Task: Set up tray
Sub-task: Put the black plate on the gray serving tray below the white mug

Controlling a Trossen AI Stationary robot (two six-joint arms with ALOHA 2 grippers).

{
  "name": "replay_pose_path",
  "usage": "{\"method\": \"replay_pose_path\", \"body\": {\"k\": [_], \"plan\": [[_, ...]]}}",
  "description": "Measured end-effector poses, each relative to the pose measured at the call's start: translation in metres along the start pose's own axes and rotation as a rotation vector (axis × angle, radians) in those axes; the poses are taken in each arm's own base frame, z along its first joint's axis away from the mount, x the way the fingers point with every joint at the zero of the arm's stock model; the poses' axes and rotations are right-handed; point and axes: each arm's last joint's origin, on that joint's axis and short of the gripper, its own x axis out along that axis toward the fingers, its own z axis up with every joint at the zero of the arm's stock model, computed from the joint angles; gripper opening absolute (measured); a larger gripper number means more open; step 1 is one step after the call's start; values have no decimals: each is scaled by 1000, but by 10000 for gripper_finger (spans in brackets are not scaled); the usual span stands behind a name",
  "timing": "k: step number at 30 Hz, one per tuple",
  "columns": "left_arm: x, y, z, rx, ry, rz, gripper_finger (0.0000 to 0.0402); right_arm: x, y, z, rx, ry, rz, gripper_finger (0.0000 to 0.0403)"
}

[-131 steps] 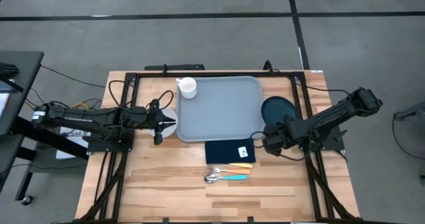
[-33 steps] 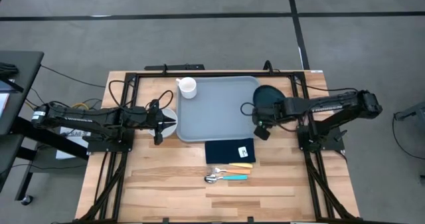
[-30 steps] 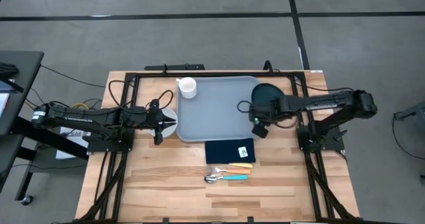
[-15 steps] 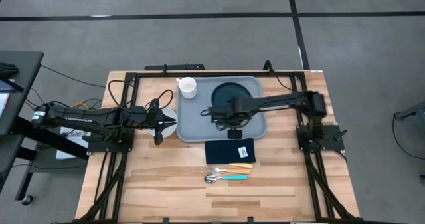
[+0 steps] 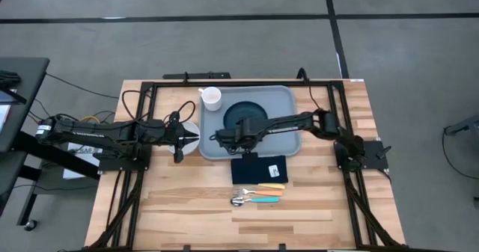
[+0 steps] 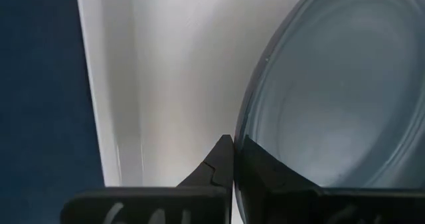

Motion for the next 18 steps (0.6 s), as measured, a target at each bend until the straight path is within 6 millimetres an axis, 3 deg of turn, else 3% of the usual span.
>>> {"method": "replay_pose_path", "body": {"k": [6,18], "plan": [[0,0,0,-3,-2,0,45,18,7,10,-23,17,3,0],[0,0,0,-3,-3,1,45,16,8,17,-10,-58,-5,0]]}}
